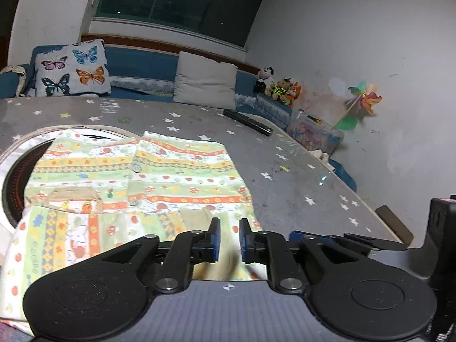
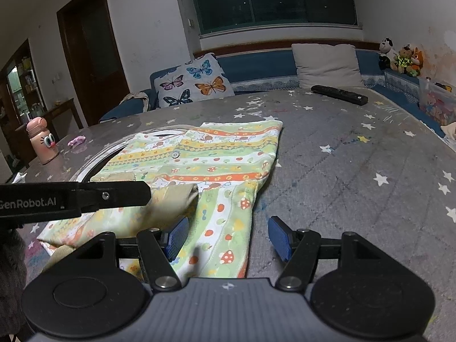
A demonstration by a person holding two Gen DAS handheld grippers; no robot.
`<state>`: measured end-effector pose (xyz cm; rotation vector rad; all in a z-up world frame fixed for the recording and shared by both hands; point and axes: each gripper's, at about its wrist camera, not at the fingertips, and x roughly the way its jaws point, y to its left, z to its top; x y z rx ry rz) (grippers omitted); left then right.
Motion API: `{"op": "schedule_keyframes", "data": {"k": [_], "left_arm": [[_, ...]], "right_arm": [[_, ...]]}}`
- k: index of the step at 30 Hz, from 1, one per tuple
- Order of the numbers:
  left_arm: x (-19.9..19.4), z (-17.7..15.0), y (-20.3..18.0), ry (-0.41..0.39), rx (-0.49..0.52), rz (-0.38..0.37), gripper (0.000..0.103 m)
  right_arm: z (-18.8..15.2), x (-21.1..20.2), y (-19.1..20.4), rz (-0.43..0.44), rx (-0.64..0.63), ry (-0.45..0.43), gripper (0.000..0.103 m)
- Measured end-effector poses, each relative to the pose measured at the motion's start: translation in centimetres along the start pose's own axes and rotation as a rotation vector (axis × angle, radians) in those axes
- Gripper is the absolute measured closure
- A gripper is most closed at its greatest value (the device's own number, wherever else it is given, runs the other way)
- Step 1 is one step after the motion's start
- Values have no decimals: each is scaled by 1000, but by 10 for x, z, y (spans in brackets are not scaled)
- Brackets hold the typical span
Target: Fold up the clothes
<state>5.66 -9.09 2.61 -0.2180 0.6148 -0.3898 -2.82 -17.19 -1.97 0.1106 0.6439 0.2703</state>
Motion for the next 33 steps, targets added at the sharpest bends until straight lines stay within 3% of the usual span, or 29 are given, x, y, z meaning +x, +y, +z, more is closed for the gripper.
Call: {"op": "schedule_keyframes", "data": {"k": [1, 2, 9, 18, 23, 33], "left_arm": [[-2, -1, -1, -3, 9, -2, 66], [-4, -1, -1, -4, 18, -2, 64], [-24, -1, 20, -23, 52, 58, 64], [-42, 2, 93, -14, 22, 271, 69], [-34, 2, 128, 36, -4, 329, 79], [-24, 2, 147, 126, 21, 460, 81]], "right_arm": [[0, 0, 0, -1, 0, -1, 40], [1, -1, 0, -1, -1, -3, 40], [7, -6, -1, -15, 10, -24, 40], [16, -1, 13, 26, -16, -34, 43], [21, 13, 32, 77, -65, -13, 57], [32, 49, 58, 156, -119, 38, 63]]}}
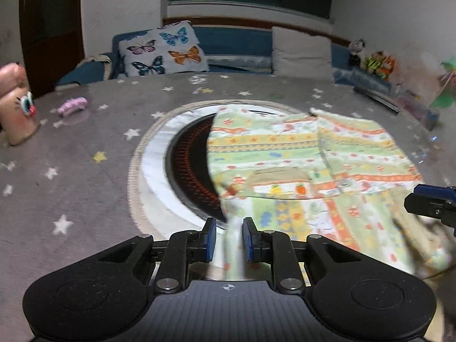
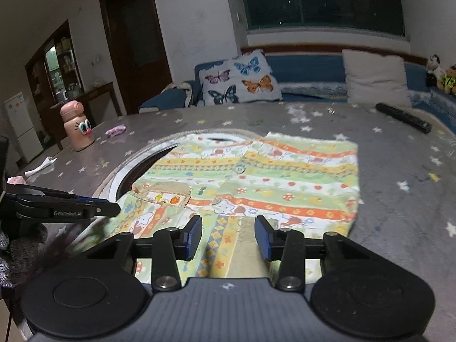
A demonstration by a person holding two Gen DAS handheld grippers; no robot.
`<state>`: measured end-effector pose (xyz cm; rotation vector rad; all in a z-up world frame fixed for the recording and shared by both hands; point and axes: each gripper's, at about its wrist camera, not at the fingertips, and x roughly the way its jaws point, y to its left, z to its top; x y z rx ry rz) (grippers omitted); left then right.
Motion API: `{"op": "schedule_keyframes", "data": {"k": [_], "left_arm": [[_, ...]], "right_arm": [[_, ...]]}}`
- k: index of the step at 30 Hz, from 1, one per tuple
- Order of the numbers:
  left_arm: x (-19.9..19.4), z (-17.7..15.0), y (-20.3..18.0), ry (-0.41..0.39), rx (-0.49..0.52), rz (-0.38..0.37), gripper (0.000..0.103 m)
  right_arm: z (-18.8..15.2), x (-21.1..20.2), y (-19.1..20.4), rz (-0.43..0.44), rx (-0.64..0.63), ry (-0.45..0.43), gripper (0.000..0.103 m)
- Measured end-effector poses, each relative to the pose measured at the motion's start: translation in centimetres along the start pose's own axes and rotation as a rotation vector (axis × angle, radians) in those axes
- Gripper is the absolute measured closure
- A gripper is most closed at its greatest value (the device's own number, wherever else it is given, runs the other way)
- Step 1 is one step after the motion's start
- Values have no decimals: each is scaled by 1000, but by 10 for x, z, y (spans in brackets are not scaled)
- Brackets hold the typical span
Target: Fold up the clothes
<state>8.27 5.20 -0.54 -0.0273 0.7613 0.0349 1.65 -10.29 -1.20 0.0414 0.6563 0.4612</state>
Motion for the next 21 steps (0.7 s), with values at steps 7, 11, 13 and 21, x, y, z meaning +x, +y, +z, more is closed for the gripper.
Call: {"op": "schedule_keyframes", "data": {"k": [7, 11, 13, 21], "left_arm": [[-5, 11, 5, -16, 49, 73, 81], [2, 15, -4, -26, 107, 74, 79], [12, 13, -9, -8, 140, 75, 78], [12, 11, -16, -37, 175, 87, 78]], "right_arm": [[-5, 18, -4, -26, -15, 59, 65], [-4, 15, -4, -26, -30, 48, 65], [-5, 16, -3, -26, -45, 58, 65], [-11, 1, 5, -23, -111, 50, 65]]}}
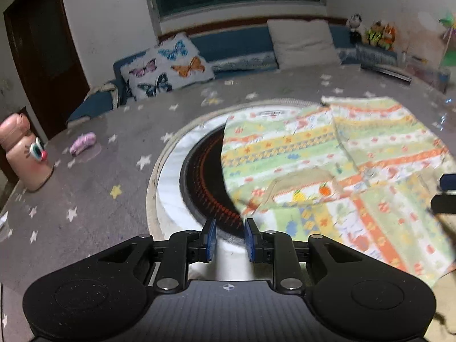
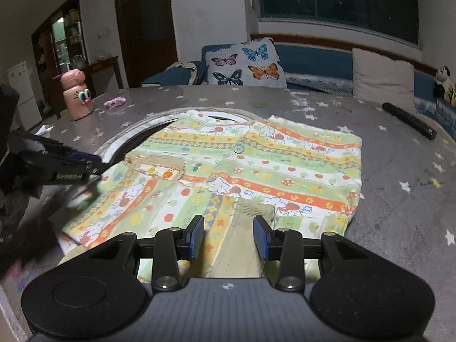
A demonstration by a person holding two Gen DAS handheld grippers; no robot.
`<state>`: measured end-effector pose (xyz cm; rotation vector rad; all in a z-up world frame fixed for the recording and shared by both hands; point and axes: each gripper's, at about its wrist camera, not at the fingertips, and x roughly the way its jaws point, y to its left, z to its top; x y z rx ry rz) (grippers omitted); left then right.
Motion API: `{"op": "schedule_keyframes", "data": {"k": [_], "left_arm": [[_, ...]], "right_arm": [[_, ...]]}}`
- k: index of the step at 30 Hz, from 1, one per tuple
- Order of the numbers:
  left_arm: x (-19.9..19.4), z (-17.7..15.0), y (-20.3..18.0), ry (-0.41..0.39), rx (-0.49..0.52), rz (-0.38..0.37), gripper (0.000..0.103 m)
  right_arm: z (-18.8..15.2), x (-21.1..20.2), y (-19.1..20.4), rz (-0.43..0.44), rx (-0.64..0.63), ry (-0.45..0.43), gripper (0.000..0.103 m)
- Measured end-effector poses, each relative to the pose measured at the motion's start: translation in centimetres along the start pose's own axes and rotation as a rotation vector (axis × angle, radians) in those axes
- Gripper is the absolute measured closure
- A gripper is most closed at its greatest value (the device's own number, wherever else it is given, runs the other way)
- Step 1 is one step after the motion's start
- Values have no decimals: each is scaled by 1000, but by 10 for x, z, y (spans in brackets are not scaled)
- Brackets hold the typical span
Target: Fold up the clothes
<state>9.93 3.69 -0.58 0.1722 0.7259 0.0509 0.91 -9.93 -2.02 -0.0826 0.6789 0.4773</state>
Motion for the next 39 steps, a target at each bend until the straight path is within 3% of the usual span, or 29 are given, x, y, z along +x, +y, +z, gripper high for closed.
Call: {"op": "schedule_keyframes", "data": {"k": [9, 14, 15, 17, 19, 25, 31, 34, 39], "left_arm": [[4, -10, -13, -24, 119, 23, 78], [-18, -22, -18, -64, 201, 18, 78], [-24, -26, -20, -74, 225, 10, 78], [-38, -36, -23, -92, 272, -7, 61], [-52, -47, -28, -117, 327, -23, 57], [-83, -80, -51, -200, 526, -80, 53], [-90, -98, -80, -261, 649, -148, 52], [-93, -99, -89, -295, 673, -182, 52], [-93, -91, -97, -336, 659, -244, 53]], "right_arm": [[-18, -12, 13, -6, -104, 38, 65], [-25, -23, 15, -5, -132, 41, 65], [-26, -25, 16, -4, -135, 43, 65], [-29, -28, 16, -4, -144, 47, 65], [-32, -32, 18, -4, -159, 51, 65], [-38, -43, 18, -11, -206, 75, 64], [-40, -58, 13, -10, -194, 72, 63], [-42, -68, 15, -17, -231, 65, 55], [-51, -78, 23, -27, -325, 57, 51]]}}
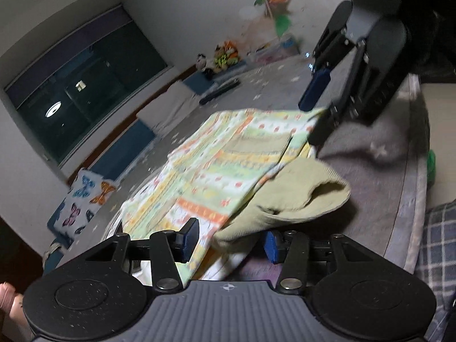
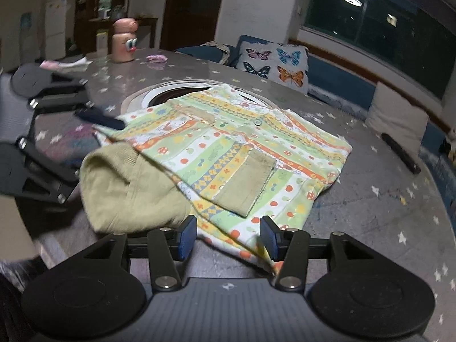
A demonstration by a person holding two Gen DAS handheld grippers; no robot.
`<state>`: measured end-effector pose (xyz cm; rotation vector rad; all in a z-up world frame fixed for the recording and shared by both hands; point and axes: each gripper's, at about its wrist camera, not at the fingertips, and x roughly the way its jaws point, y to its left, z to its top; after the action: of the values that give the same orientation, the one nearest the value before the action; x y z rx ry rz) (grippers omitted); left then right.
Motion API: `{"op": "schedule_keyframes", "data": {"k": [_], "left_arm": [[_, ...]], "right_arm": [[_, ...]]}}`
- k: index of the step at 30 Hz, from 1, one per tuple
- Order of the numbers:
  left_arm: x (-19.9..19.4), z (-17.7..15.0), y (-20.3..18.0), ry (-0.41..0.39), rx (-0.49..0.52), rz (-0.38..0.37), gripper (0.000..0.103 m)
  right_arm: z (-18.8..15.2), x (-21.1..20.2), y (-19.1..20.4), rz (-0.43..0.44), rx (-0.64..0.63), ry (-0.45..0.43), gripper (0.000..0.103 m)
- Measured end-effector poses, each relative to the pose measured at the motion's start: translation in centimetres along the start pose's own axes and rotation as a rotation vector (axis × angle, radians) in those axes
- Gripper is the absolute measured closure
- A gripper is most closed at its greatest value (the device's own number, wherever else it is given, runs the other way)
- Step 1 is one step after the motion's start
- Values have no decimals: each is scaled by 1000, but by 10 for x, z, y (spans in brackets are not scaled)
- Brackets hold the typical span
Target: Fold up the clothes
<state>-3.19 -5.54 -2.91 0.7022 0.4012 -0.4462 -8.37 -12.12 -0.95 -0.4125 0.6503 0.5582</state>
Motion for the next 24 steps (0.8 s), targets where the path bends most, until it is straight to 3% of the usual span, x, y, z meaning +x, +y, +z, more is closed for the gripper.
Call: {"op": "schedule_keyframes", "data": {"k": [2, 5, 13, 15, 17, 22, 24], "left_arm": [[2, 4, 4, -12, -34, -25, 73], [7, 10, 15, -16, -116, -43, 85], [13, 24, 42, -30, -268, -59, 87], [11, 22, 43, -24, -274, -57, 85], [6, 17, 43, -15, -271, -56, 80], [-10, 2, 36, -6, -201, 7, 52], [-12, -5, 34, 6, -177, 37, 48]], "right_arm": [[-3, -1, 4, 7, -26, -2, 46], [-4, 0, 12, 19, -64, -15, 44], [7, 18, 32, 29, -129, -81, 46], [12, 27, 32, 31, -105, -79, 52], [16, 36, 27, 45, -45, -62, 74], [27, 35, 8, 103, 90, -67, 86], [31, 32, 4, 103, 106, -80, 87]]}}
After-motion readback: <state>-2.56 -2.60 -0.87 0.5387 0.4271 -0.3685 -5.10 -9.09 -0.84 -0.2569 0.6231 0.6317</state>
